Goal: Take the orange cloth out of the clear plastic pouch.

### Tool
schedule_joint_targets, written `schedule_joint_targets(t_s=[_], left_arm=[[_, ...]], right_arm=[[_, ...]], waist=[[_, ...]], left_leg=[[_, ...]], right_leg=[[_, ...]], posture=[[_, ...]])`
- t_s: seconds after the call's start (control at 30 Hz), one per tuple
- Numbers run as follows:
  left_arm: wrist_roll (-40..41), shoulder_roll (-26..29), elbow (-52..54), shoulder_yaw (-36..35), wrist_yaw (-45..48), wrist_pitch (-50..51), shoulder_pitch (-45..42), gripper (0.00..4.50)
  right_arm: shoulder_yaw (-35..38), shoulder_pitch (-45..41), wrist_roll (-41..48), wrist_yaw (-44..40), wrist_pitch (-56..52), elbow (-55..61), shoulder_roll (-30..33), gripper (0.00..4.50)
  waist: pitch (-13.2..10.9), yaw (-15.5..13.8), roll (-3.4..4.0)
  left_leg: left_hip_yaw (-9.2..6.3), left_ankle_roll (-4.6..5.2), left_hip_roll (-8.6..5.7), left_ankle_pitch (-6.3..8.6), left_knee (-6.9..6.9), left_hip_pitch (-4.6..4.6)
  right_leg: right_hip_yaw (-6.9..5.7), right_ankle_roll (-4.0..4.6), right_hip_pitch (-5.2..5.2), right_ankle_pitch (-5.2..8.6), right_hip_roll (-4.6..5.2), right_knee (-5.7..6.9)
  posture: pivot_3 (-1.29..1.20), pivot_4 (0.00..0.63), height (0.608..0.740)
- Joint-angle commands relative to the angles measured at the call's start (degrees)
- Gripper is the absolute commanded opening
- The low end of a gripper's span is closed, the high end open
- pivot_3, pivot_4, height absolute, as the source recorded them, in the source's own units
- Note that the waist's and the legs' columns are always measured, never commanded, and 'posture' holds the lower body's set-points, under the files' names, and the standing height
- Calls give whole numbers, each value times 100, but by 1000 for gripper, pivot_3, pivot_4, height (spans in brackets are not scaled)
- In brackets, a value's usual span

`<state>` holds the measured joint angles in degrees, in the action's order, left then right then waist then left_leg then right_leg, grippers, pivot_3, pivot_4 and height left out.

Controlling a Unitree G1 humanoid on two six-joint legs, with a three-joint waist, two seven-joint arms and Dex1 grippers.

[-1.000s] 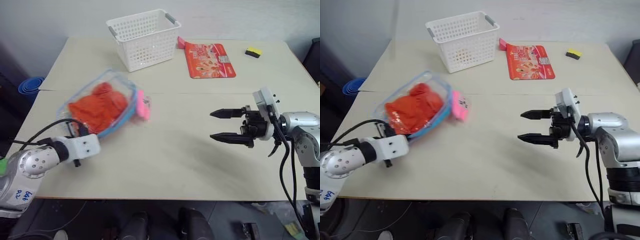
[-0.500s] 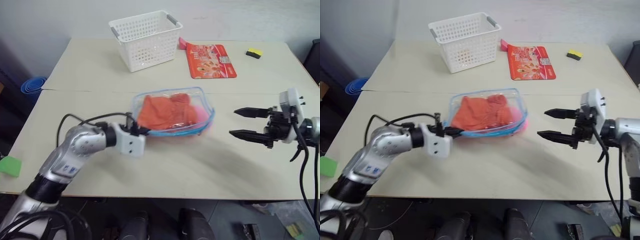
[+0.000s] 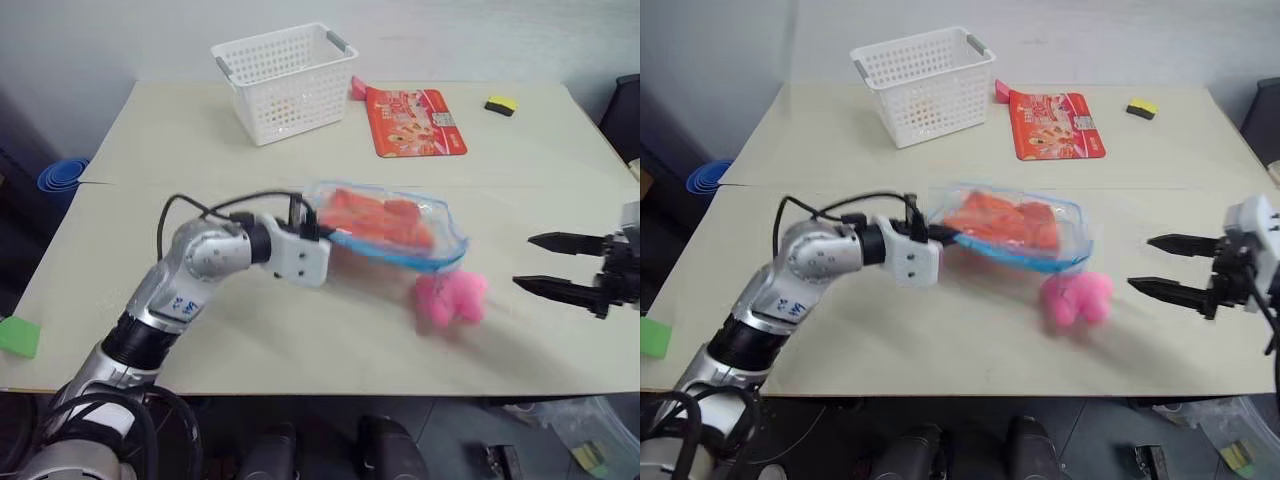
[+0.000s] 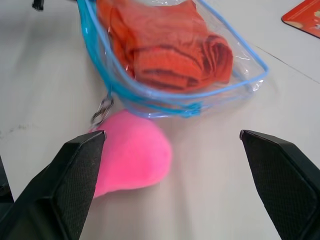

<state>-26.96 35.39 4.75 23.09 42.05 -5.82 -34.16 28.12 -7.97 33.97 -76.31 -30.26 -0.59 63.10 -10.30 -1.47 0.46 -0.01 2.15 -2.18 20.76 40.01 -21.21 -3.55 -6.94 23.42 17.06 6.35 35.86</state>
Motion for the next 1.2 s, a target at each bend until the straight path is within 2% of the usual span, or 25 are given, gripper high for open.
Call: schedule_joint_targets(t_s=[0.03,0.23,0.67,0.7,0.73,0.93,1.13,1.17,1.2], left_arm=[[-425,-258,-64,254,-92,276,120,59],[-347,-643,146,362,248,564,195,59],[-30,-42,1008,-213,788,820,573,59],[-38,-31,988,-216,777,822,592,491],[-42,-34,948,-214,759,820,604,627],[143,-140,1020,-341,777,1056,590,2384],[539,-152,1482,-837,818,1677,687,4243],[724,-216,1626,-1016,823,1911,714,4473],[851,-257,1727,-1124,831,2077,729,4473]], right_arm=[[242,69,-3,-76,85,-12,162,4500],[43,58,60,-101,72,249,95,4500],[-322,-63,151,-194,188,631,-44,4500],[-335,-71,146,-188,194,629,-52,4500],[-345,-73,143,-184,209,626,-60,4500],[-327,-6,101,-279,380,423,-53,4500],[-290,117,51,-333,506,196,-54,4500],[-246,171,80,-291,451,219,-72,4500],[-215,209,102,-263,417,235,-82,4500]], waist=[[-1,-7,-2],[0,-57,-1],[0,-14,-1],[0,-13,-1],[0,-13,-1],[0,-17,-1],[-1,-11,-1],[-1,-10,-1],[-1,-10,-1]], left_leg=[[0,1,-1,0,0,0],[-9,4,-9,-2,4,-6],[-12,3,-3,-2,4,-6],[-12,3,-3,-2,4,-5],[-12,3,-3,-2,4,-5],[-12,3,-4,-2,5,-6],[-12,3,-4,-2,4,-7],[-13,3,-3,-2,5,-6],[-15,3,-2,-2,5,-7]], right_leg=[[0,-1,0,0,0,-1],[-1,-2,1,-1,13,-1],[-3,-2,0,-1,23,-4],[-3,-2,0,-1,22,-4],[-3,-2,0,-1,22,-4],[-3,-2,0,-1,21,-3],[-2,-2,0,-1,22,-3],[-1,-2,0,-1,22,-3],[0,-2,-1,-1,23,-3]], posture=[[0,150,740],[0,150,740],[0,150,740],[0,150,740],[0,150,740],[0,150,740],[0,150,740],[0,150,740],[0,150,740]])
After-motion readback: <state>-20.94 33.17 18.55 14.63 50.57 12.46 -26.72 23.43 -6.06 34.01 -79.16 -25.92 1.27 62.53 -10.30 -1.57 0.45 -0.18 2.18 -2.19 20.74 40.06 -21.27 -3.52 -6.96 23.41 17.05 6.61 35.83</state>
